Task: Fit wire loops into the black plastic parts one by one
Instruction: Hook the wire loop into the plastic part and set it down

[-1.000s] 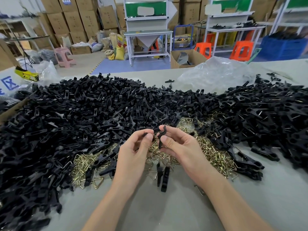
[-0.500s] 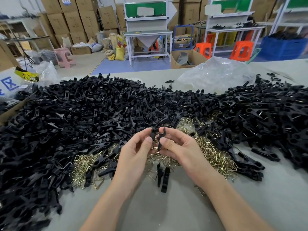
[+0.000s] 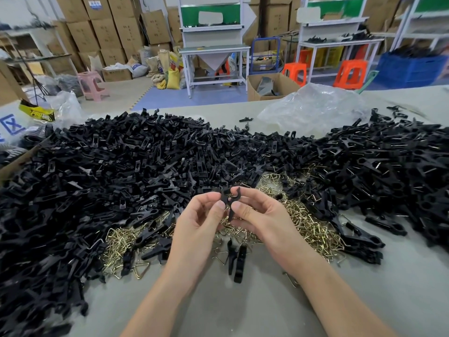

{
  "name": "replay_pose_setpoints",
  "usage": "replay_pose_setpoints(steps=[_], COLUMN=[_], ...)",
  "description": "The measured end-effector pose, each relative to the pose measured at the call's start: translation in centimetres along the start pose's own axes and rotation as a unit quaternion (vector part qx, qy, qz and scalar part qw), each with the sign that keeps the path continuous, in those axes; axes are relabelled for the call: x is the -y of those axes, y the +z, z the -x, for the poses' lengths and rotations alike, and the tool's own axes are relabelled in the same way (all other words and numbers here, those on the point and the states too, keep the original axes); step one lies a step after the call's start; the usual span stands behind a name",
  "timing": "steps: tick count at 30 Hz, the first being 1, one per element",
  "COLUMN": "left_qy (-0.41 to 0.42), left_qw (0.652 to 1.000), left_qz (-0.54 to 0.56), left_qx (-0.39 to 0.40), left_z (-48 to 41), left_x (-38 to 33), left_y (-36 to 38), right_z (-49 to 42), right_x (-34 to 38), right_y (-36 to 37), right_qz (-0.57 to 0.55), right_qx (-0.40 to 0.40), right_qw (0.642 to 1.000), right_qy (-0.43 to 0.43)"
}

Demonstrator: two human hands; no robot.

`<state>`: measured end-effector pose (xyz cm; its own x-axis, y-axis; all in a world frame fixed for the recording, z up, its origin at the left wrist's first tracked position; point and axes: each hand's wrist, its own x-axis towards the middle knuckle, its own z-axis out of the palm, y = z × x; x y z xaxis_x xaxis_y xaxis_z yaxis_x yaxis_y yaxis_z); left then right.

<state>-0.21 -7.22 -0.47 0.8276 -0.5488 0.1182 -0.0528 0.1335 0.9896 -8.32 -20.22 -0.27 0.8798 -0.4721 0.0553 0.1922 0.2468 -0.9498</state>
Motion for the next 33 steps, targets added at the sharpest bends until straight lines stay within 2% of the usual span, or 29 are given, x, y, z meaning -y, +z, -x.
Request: replay_pose_setpoints(steps=[12,15,21,24,28,31,33], left_qy=[0.065,0.072,0.083,0.07,0.08,0.085,0.096], left_qw=[0.991,0.988,0.98,0.978,0.97,0.971,0.971], left_qz=[-0.116,-0.136,-0.169,-0.161,-0.191,-0.197,-0.203], left_qx=[0.014,0.019,0.061,0.116,0.128,0.105,0.075], left_z=[0.1,0.1,0.0,-0.1,-0.1,0.0,-0.1], left_x=[0.1,0.0,-0.1,-0.1,0.1,0.3,0.3], left_y=[-0.3,-0.3,-0.8,-1.3,-1.5,-1.4,-1.3], right_z=[0.2,0.4,0.7,0.3,0.3,0.5,0.5], right_x=[0.0,0.0,0.1,0.3,0.7,1.1,1.2], right_y=[0.0,-0.1,-0.8,-1.5,-2.3,-2.0,-2.0], right_qz=[0.034,0.024,0.073,0.032,0.005,0.056,0.18], right_qx=[-0.018,-0.006,0.046,0.059,0.099,0.052,-0.029], right_qw=[0.999,1.0,0.996,0.997,0.992,0.997,0.981], right_qy=[0.003,0.007,0.01,0.035,0.073,0.023,-0.065])
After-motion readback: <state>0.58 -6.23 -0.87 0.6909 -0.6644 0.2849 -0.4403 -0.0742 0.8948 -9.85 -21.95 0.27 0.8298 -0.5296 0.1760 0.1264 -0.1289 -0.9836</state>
